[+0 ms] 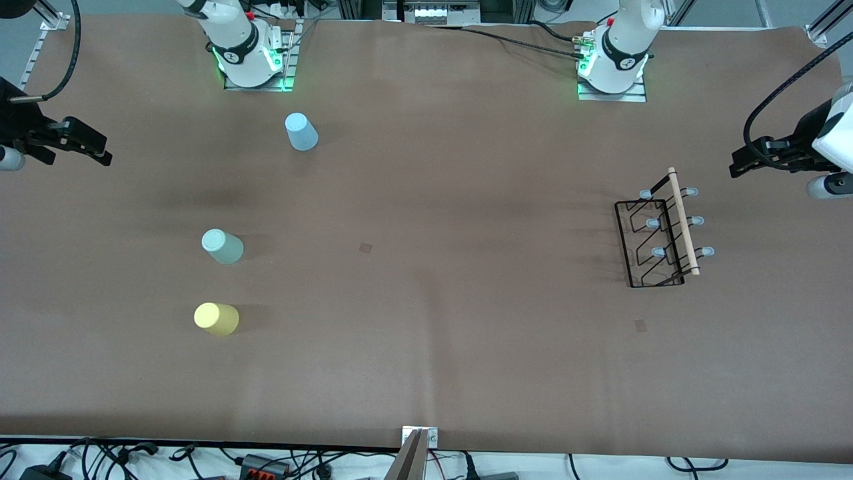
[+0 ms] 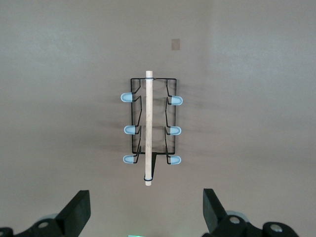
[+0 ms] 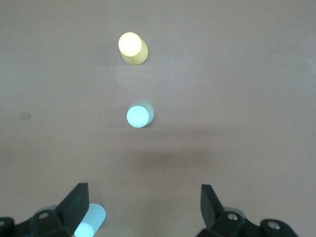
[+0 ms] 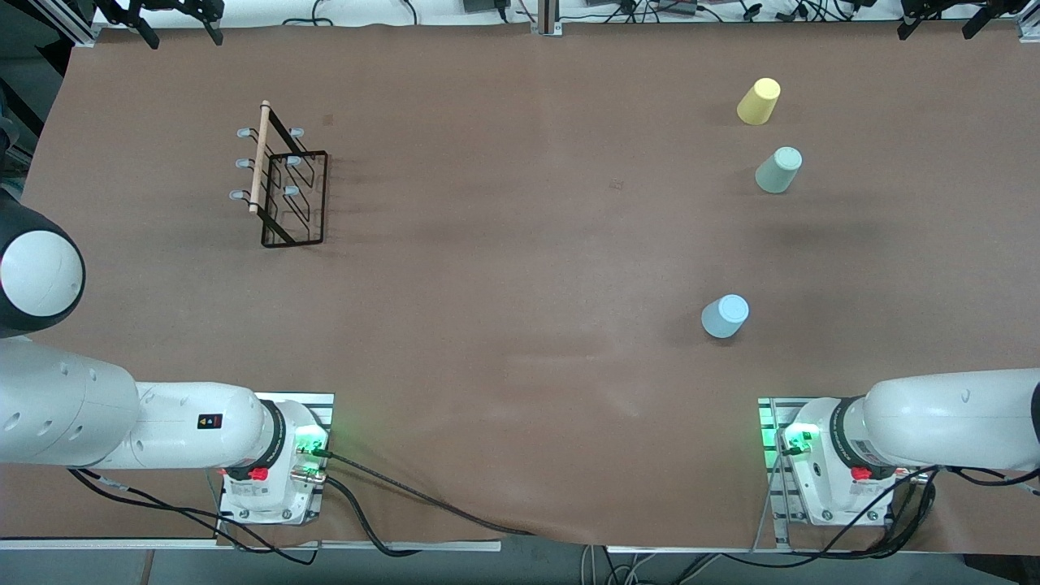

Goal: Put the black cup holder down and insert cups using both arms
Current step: 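Reach the left gripper to the rack handle while the right gripper reaches the teal cup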

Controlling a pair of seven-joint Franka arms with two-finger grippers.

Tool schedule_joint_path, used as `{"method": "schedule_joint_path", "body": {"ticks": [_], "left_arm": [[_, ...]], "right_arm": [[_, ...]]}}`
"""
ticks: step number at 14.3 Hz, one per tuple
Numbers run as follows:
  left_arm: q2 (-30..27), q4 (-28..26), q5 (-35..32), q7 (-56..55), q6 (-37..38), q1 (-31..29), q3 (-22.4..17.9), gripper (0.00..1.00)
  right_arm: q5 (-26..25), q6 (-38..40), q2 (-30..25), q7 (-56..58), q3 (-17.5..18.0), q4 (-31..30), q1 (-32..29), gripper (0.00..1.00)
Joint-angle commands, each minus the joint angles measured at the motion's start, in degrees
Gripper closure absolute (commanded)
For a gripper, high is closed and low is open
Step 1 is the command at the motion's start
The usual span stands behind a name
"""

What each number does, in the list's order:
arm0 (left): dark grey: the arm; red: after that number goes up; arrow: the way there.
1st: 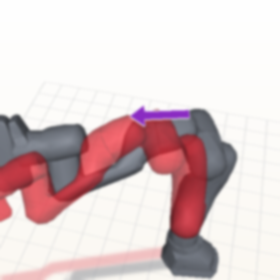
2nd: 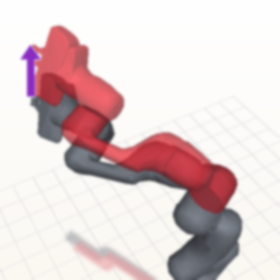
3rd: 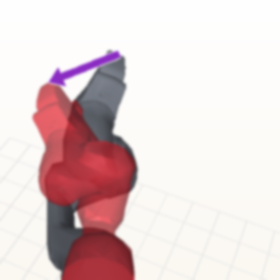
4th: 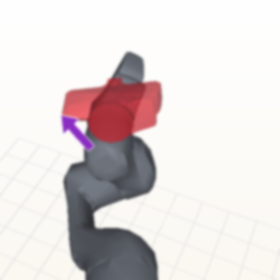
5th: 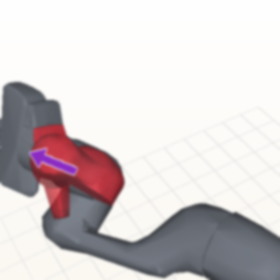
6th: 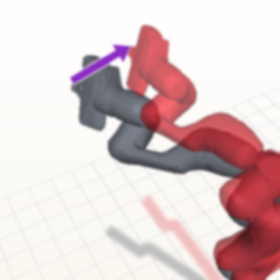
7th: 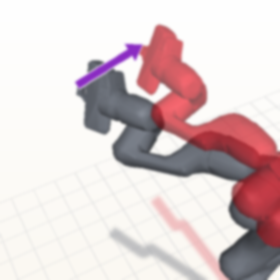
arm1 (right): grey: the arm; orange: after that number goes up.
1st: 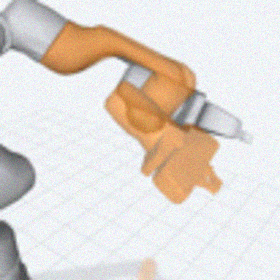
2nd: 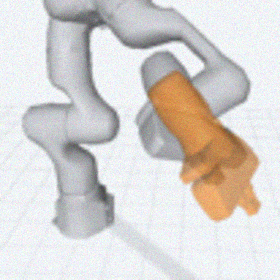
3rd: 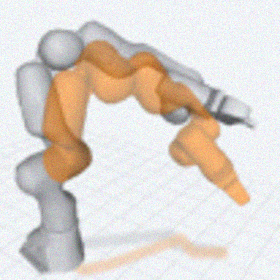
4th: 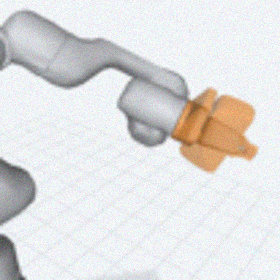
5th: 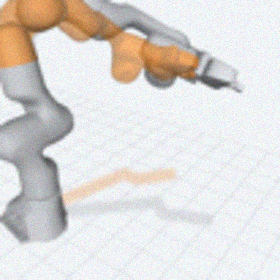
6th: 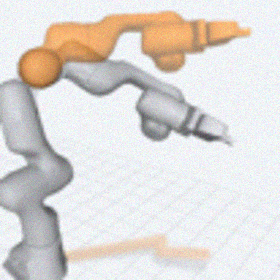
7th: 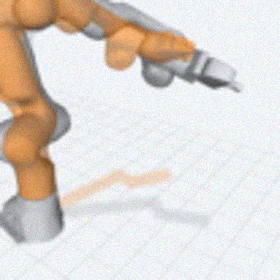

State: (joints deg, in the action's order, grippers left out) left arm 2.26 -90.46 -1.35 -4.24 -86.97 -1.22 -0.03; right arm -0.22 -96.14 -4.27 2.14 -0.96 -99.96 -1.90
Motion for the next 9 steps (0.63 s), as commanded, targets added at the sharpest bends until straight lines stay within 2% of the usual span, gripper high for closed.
{"method": "schedule_joint_path", "body": {"ticks": [1, 9], "left_arm": [[-0.5, -0.6, 0.7, -0.4, 0.0, -0.1, 0.0, 0.00], [3.2, -0.2, 0.0, 0.6, -0.7, -1.1, -0.2, 0.00]], "right_arm": [[0.0, 0.3, -1.3, -0.6, 0.3, -0.9, 0.0, 0.00], [0.0, -0.1, -0.4, -0.6, 0.3, -0.8, -0.1, 0.00]]}}
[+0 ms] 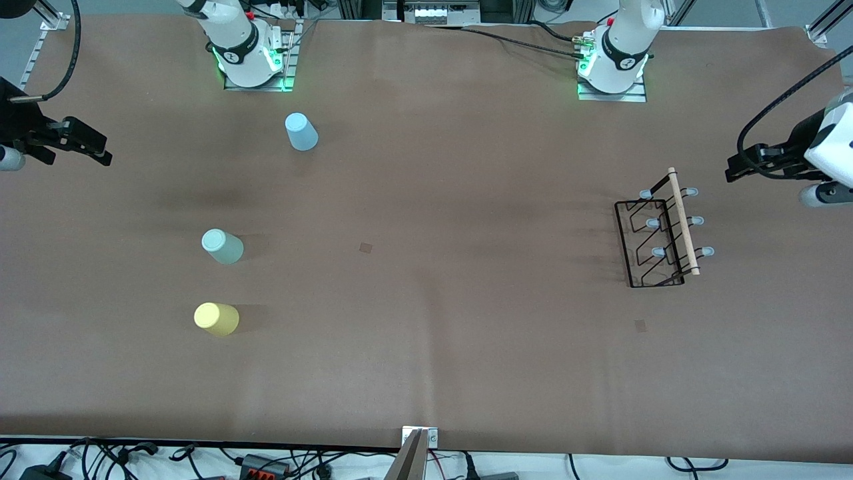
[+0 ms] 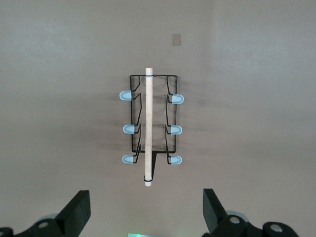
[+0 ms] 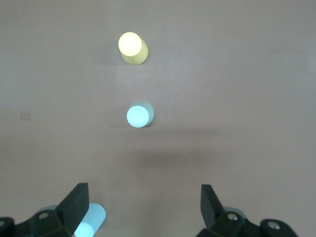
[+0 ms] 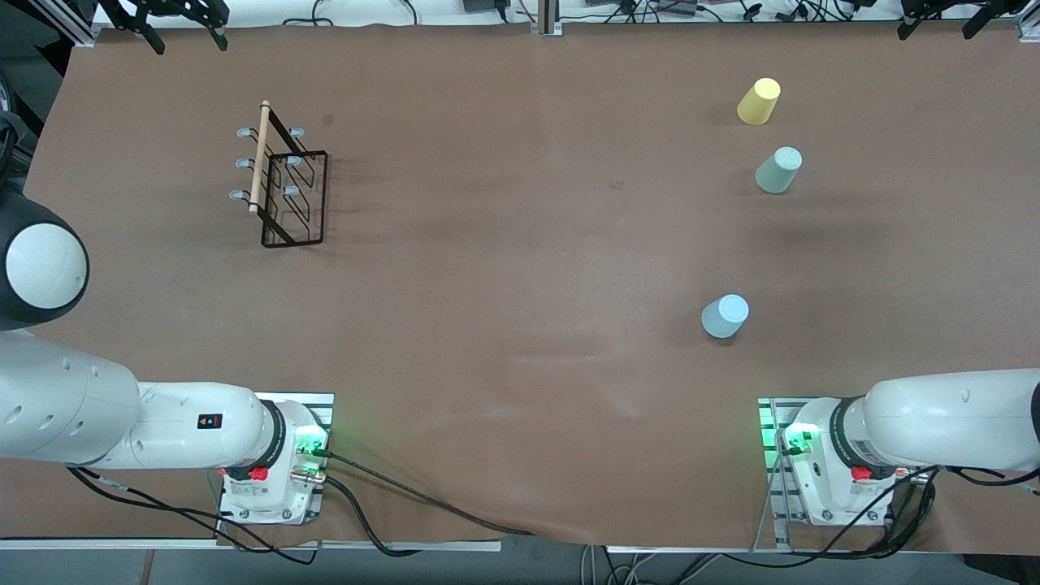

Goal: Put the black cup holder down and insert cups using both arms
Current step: 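Reach the left gripper to the rack handle while the right gripper reaches the teal cup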

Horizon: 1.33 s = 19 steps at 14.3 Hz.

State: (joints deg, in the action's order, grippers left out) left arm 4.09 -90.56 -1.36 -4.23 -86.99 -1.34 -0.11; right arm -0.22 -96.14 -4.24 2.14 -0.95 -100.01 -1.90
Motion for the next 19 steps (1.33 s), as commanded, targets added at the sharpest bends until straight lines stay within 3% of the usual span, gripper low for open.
{"method": "schedule_joint_path", "body": {"ticks": [1, 7, 13, 15, 19], "left_arm": [[2.3, -0.4, 0.0, 0.6, -2.3, -2.2, -0.2, 0.00], [2.0, -17.2, -0.4, 1.0, -19.3, -2.8, 0.9, 0.00], [0.3, -30.1, -0.5, 1.0, -29.1, -2.8, 1.3, 0.00], [0.3, -32.0, -0.5, 1.0, -30.6, -2.8, 1.3, 0.00], [0.5, -33.2, -0.5, 0.5, -30.6, -2.7, 1.3, 0.30]], "right_arm": [[0.0, -0.3, 0.1, -0.6, 0.3, -0.7, -0.1, 0.00], [0.0, -2.6, 7.3, -0.6, 0.3, -0.5, 0.0, 0.00], [0.3, -3.4, 13.3, -0.6, 0.4, -0.4, 1.8, 0.00], [0.2, -4.6, 16.8, -0.6, 0.3, -0.3, 2.7, 0.00], [0.0, -10.3, 21.3, -0.6, 0.3, -0.7, 2.8, 0.00]]}}
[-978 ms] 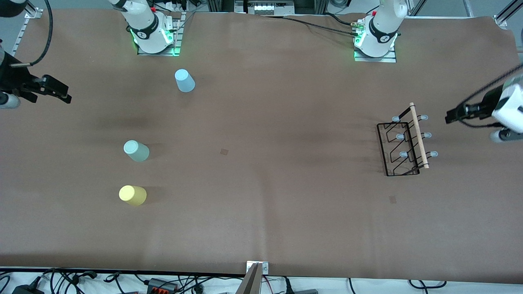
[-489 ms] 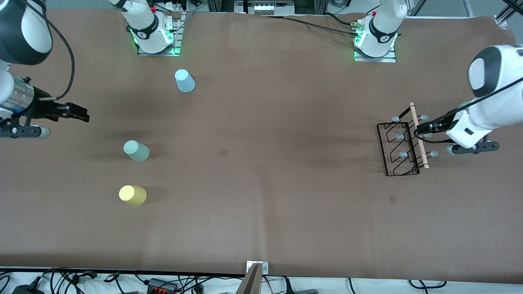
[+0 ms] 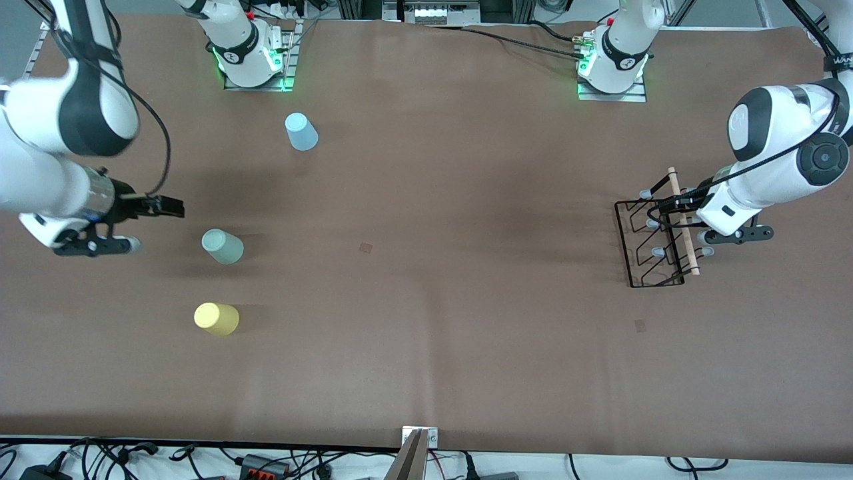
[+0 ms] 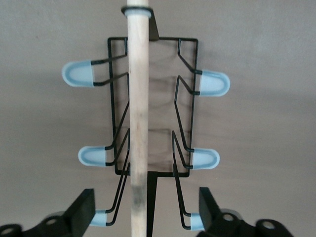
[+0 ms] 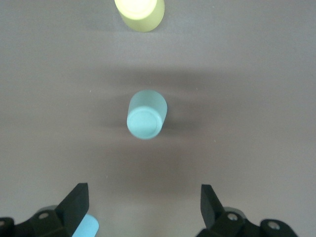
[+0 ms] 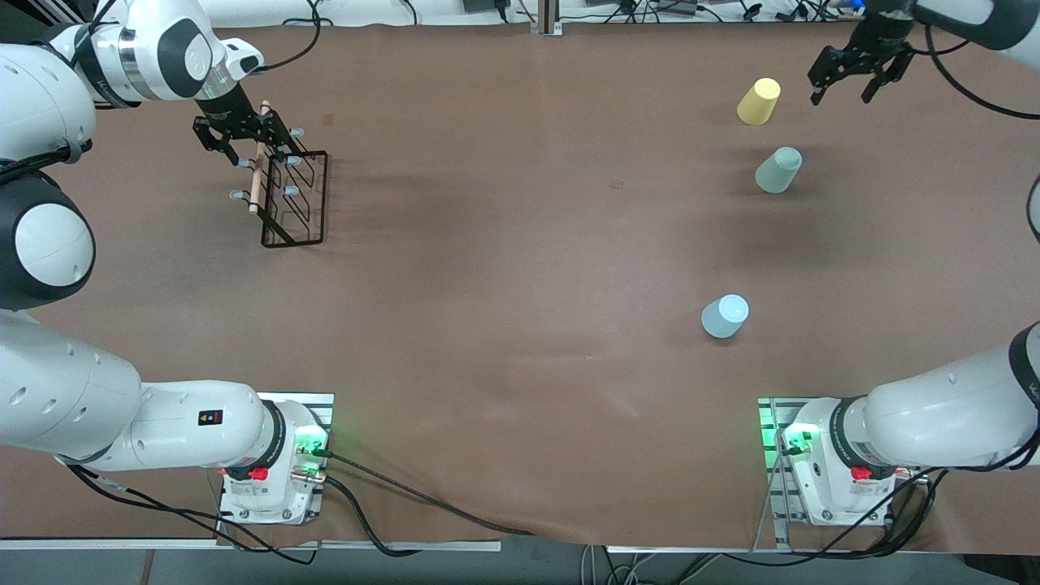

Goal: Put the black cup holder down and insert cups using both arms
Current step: 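Grasp the rack handle with the left gripper while the right gripper grasps the teal cup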

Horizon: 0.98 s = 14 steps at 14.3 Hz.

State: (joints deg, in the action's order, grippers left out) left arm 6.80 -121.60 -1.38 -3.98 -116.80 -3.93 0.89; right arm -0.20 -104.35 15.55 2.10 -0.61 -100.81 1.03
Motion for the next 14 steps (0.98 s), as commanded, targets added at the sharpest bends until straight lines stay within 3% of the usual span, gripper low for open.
{"method": "schedule_joint_path", "body": {"ticks": [1, 4, 8, 14], "left_arm": [[-2.1, -2.1, -0.5, 0.0, -0.8, -0.1, 0.3, 0.35], [-1.8, -2.3, -0.5, 0.0, -0.8, -0.1, 0.3, 0.49], [-1.2, -2.3, -0.5, 0.0, -0.9, -0.2, 0.3, 0.55], [-0.8, -2.3, -0.5, 0.5, -1.3, -0.4, 0.3, 0.70]], "right_arm": [[0.0, -2.6, 2.5, -0.6, -0.1, -0.1, -0.2, 0.00], [0.1, -4.8, 4.7, -0.6, -0.3, -1.1, -0.6, 0.00], [0.2, -11.4, 5.2, -0.6, -0.2, -7.1, 0.1, 0.00], [0.3, -15.4, 9.6, -0.7, -0.1, -7.6, 0.6, 0.00]]}}
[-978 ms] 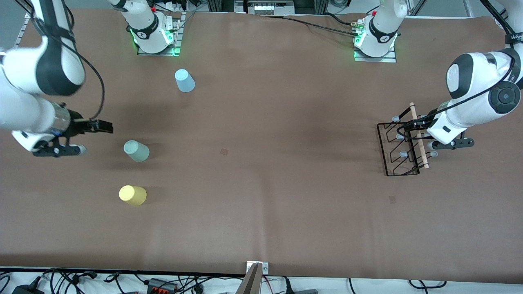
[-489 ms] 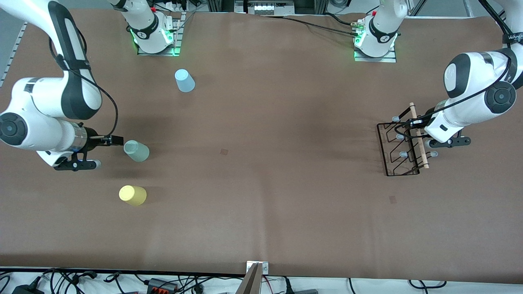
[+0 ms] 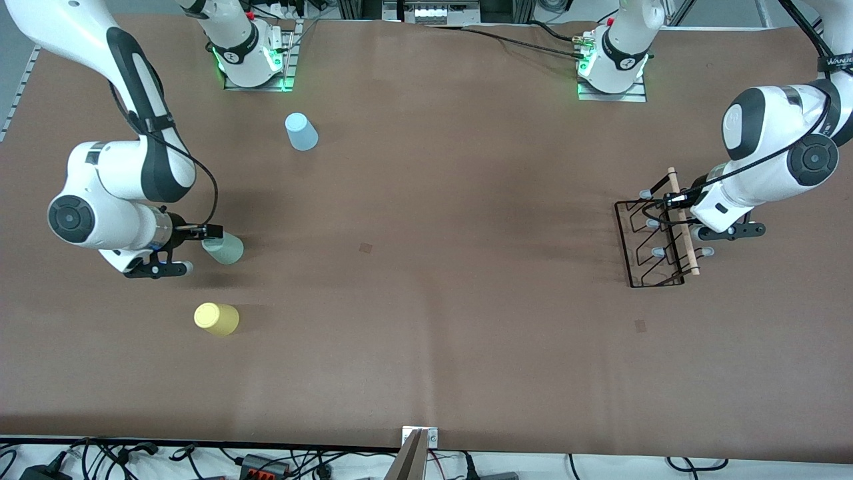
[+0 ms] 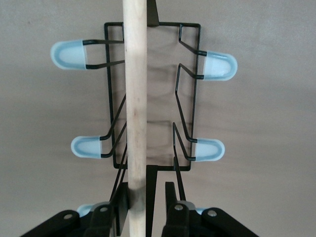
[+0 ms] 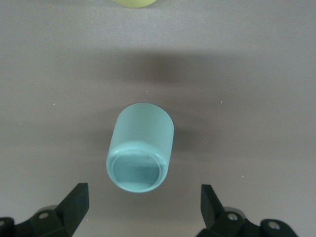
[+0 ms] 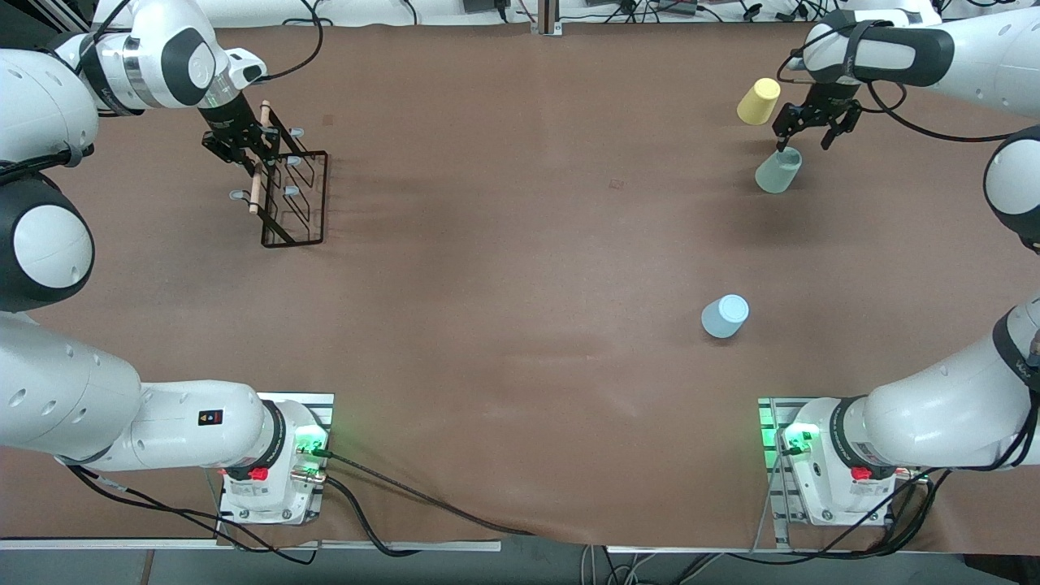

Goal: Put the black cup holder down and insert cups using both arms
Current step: 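Grasp the rack handle with the left gripper while the right gripper grasps the teal cup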

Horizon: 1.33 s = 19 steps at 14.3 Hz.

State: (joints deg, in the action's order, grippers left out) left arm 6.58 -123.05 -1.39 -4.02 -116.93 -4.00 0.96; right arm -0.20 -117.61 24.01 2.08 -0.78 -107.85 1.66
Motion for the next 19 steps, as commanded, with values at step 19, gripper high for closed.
{"method": "schedule_joint_path", "body": {"ticks": [19], "left_arm": [[6.9, 21.7, 4.9, -27.8, 16.2, 0.9, 26.8, 0.99]], "right_arm": [[0.6, -4.2, 4.1, 0.6, -0.1, -1.5, 1.6, 0.05]]}}
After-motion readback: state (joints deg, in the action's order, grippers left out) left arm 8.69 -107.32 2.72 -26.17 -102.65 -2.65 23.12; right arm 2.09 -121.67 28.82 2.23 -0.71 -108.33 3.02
